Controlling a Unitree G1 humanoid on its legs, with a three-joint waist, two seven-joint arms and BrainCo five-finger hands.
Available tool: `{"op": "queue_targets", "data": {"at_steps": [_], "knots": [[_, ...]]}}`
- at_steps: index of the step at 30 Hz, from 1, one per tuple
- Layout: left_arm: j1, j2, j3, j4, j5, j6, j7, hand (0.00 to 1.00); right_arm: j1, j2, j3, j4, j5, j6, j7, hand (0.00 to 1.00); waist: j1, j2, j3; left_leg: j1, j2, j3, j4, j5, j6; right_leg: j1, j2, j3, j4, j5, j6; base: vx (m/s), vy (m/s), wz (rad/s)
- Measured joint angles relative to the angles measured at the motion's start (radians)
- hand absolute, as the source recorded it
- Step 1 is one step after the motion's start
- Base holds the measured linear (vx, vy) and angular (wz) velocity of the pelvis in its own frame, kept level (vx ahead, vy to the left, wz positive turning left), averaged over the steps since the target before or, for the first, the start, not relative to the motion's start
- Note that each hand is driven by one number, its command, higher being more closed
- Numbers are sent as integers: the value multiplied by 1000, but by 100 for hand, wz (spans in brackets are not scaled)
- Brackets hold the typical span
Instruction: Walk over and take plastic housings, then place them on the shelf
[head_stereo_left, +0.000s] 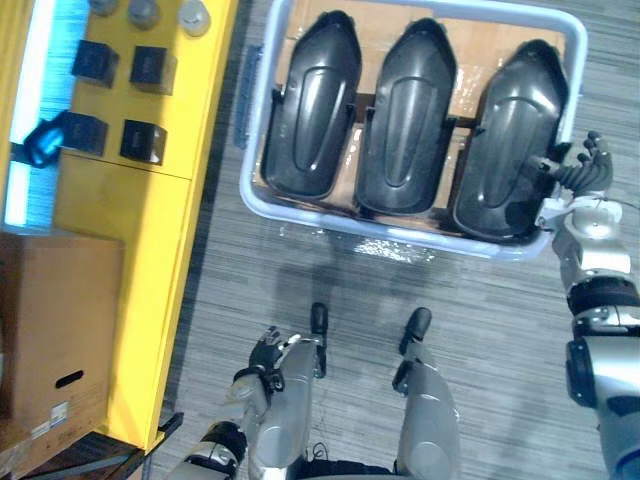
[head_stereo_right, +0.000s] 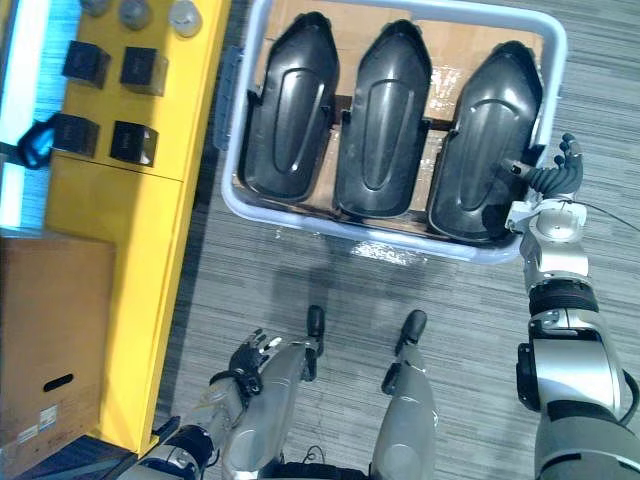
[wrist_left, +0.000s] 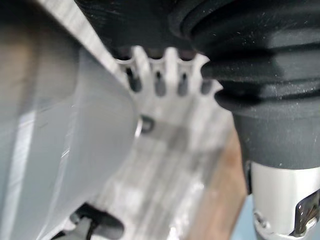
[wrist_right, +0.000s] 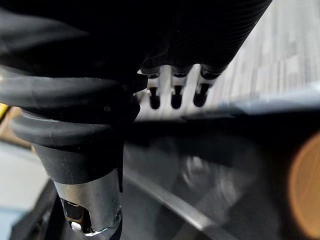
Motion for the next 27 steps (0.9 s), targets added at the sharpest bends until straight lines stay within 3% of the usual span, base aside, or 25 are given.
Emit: {"op": "queue_targets", "data": {"at_steps": [8,12,14,19,24,27], "knots": [[0,-4,-21,5,-40,-13,-1,0,-52,-40,21,76,-92,159,-47,100,9,7,-4,11,-6,-25,-26,25,-6,12,-4,-25,5,-4,-6,-19,-3,10],[11,-11,-27,-1,-41,-21,-1,0,-59,-39,22,110,-132,208,-56,100,13,15,-9,37,-9,-24,-64,44,-9,19,-7,-25,5,-5,-8,-2,-1,1],[25,-23,-54,-3,-41,-48,2,0,-59,-37,22,133,-140,218,-61,100,13,33,-21,48,-8,-30,-66,45,-10,34,-5,-31,5,-8,-12,3,-7,6],[43,-30,-88,-46,-121,-152,19,0,-61,-25,21,176,-173,214,-129,100,17,51,-33,76,-7,-49,-106,67,-17,56,-5,-51,5,-14,-20,0,-11,11],[59,-27,-82,-206,-209,-243,170,0,-51,25,20,190,-173,125,-240,100,14,51,-33,118,-7,-48,-138,82,-21,83,-5,-52,5,-15,-22,-3,-6,1],[59,-27,-58,-328,-228,-254,240,0,-47,26,19,160,-175,77,-293,100,14,51,-33,121,-8,-50,-151,91,-22,84,-7,-55,5,-15,-22,-37,7,6]]}}
